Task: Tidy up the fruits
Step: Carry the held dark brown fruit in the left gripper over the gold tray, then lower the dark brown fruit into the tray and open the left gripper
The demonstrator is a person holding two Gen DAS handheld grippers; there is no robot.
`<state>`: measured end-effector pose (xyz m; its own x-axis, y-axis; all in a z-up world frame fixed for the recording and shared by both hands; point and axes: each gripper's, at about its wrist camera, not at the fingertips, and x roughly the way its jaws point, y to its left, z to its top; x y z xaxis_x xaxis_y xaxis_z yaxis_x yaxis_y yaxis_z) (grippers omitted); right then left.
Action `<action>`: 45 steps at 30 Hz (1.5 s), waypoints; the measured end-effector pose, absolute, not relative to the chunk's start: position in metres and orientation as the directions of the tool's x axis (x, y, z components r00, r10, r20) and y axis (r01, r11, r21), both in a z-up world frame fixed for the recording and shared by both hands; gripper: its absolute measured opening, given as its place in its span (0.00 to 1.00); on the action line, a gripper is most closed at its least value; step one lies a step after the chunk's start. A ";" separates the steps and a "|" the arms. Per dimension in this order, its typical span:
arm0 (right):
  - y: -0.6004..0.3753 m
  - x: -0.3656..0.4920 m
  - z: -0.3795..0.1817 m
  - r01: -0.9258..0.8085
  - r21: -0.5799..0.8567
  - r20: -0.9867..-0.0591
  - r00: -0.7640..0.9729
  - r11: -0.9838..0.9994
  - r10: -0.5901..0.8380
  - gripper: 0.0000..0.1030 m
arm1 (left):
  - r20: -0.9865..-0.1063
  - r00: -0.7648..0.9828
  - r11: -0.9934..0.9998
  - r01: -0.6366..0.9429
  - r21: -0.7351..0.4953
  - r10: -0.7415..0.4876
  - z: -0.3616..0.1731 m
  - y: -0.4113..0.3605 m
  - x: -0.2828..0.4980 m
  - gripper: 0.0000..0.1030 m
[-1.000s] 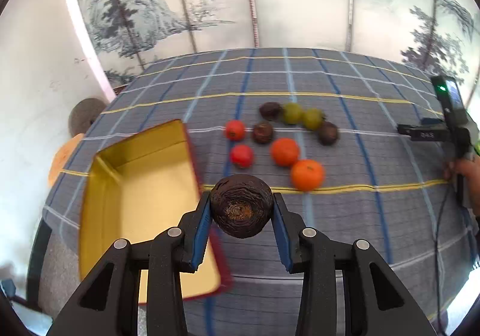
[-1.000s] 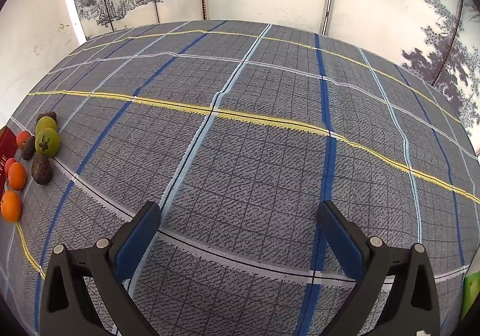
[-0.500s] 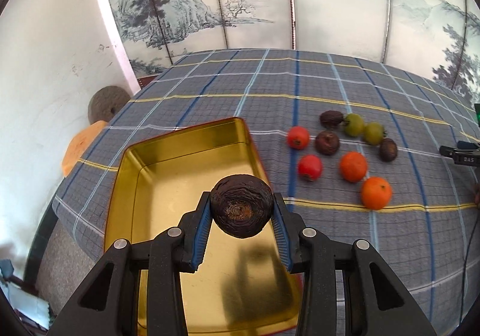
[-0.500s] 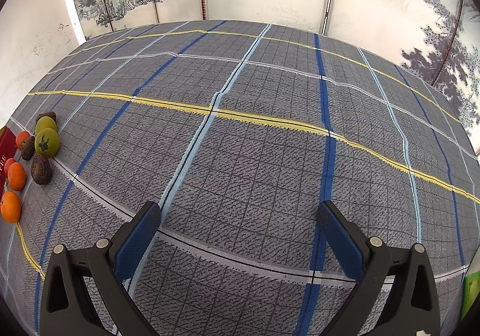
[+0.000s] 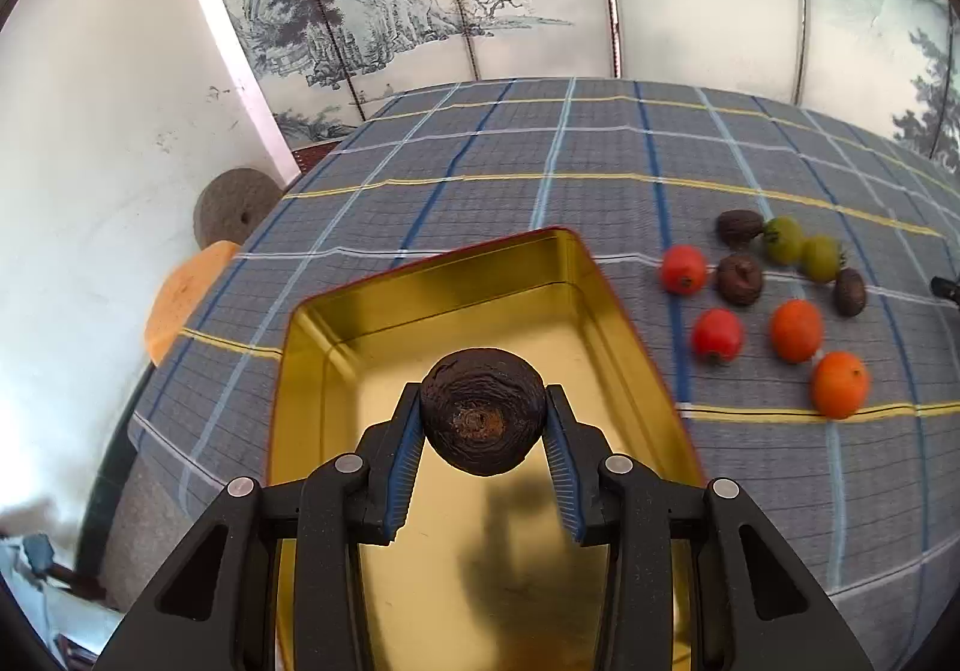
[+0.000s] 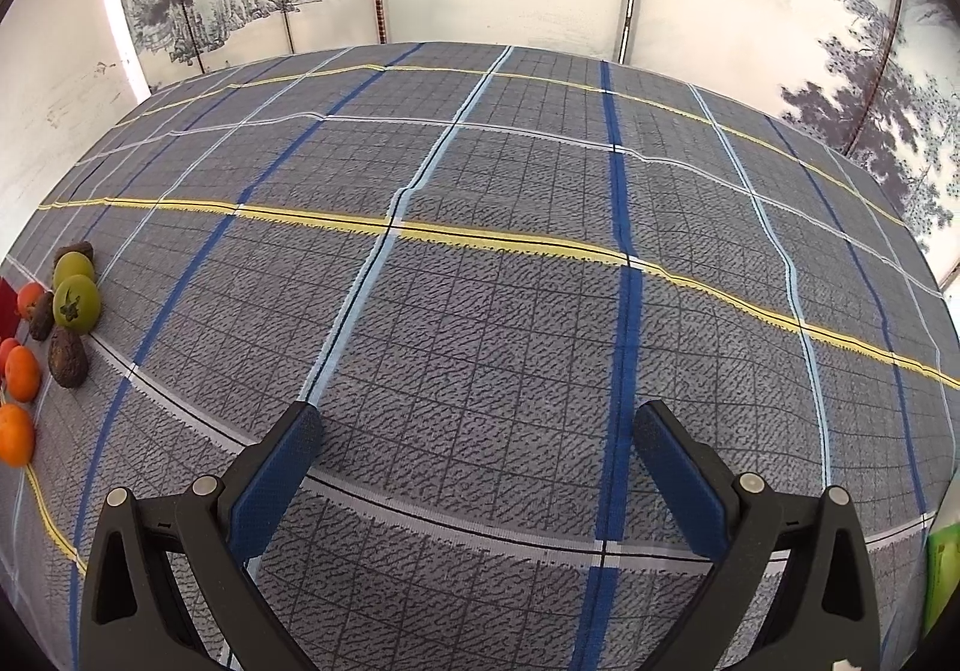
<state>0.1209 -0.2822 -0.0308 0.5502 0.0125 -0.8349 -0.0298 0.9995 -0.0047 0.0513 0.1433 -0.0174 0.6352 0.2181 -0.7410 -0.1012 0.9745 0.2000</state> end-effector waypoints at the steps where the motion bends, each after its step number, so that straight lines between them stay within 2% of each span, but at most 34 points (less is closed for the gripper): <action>1: -0.282 0.121 -0.031 -0.027 -0.005 -0.835 0.550 1.000 0.011 1.00 | -0.742 0.632 0.973 -0.103 0.206 0.224 -0.018 0.147 0.053 0.39; 15: -0.285 0.123 -0.032 0.005 -0.006 -0.835 0.550 1.000 -0.008 1.00 | -0.780 0.574 0.968 -0.107 0.228 0.247 -0.031 0.183 0.075 0.39; 35: -0.287 0.123 -0.031 0.024 -0.007 -0.835 0.550 1.000 -0.019 1.00 | -0.791 0.532 0.949 -0.085 0.304 0.301 -0.039 0.190 0.091 0.40; 37: -0.287 0.123 -0.031 0.024 -0.007 -0.835 0.551 1.000 -0.019 1.00 | -0.786 0.525 0.938 -0.079 0.338 0.328 -0.042 0.187 0.093 0.42; 39: -0.287 0.123 -0.031 0.024 -0.007 -0.835 0.551 1.000 -0.019 1.00 | -0.783 0.522 0.933 -0.078 0.352 0.339 -0.043 0.186 0.094 0.53; 42: -0.287 0.123 -0.031 0.025 -0.007 -0.835 0.550 1.000 -0.020 1.00 | -0.771 0.538 0.932 -0.089 0.350 0.341 -0.039 0.187 0.092 0.63; 45: -0.287 0.123 -0.032 0.025 -0.006 -0.835 0.550 1.000 -0.019 1.00 | -0.765 0.548 0.934 -0.097 0.344 0.339 -0.034 0.187 0.089 0.64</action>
<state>0.1230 -0.2871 -0.0316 0.5504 -0.0188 -0.8347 0.0245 0.9997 -0.0063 0.0888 0.1866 -0.0343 0.5478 0.3390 -0.7649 -0.0970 0.9338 0.3444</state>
